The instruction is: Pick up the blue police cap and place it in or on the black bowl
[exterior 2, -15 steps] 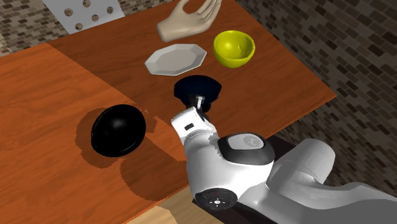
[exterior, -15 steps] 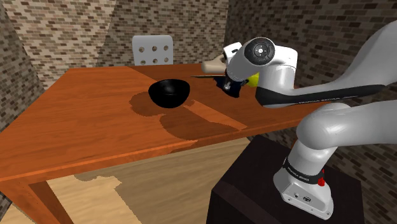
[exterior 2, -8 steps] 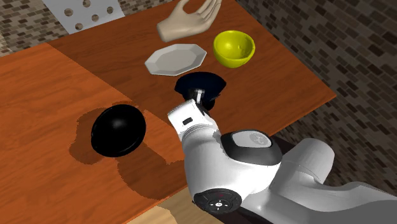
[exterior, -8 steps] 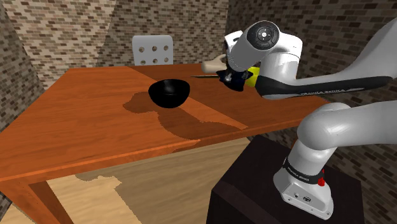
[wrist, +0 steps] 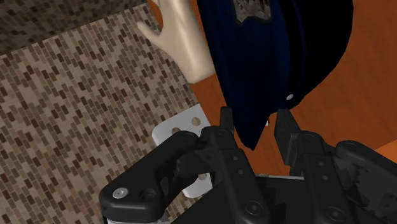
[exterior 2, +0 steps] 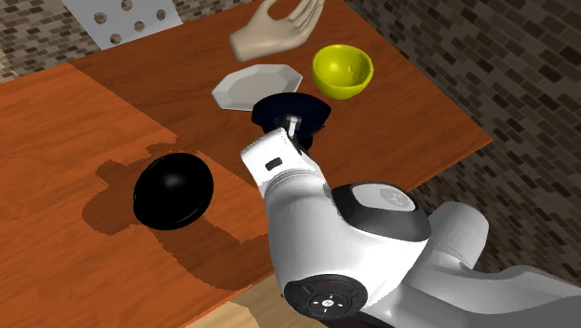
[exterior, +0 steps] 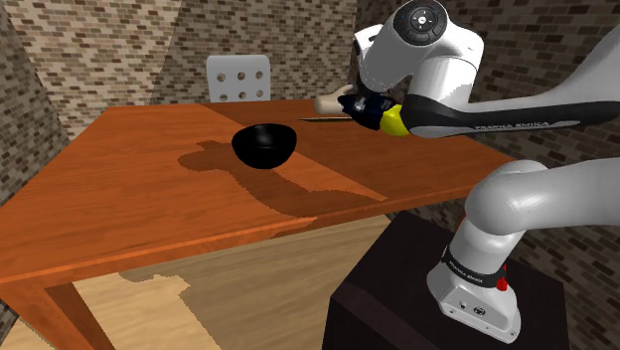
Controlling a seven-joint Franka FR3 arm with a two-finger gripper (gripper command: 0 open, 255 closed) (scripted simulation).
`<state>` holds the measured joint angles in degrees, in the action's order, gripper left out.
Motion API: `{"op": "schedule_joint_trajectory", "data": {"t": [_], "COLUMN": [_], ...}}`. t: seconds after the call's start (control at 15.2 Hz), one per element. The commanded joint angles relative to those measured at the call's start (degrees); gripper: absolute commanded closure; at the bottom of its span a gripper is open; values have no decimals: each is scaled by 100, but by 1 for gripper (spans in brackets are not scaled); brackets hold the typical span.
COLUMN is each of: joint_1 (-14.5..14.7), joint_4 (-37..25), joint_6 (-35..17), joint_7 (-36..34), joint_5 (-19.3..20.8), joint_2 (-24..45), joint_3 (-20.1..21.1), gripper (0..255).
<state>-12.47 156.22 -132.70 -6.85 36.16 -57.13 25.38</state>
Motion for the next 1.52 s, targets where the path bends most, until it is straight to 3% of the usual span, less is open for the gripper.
{"op": "schedule_joint_trajectory", "data": {"t": [0.0,0.4,0.99,1.45], "joint_1": [4,26,-659,-1660], "joint_4": [-145,-514,-2259,-3937], "joint_6": [98,368,1025,1856], "joint_7": [110,399,-437,-1043], "joint_5": [-26,-102,-239,83], "joint_2": [18,51,1588,2892], "joint_3": [-46,-168,1361,2924], "gripper": [255,255,255,255]}}
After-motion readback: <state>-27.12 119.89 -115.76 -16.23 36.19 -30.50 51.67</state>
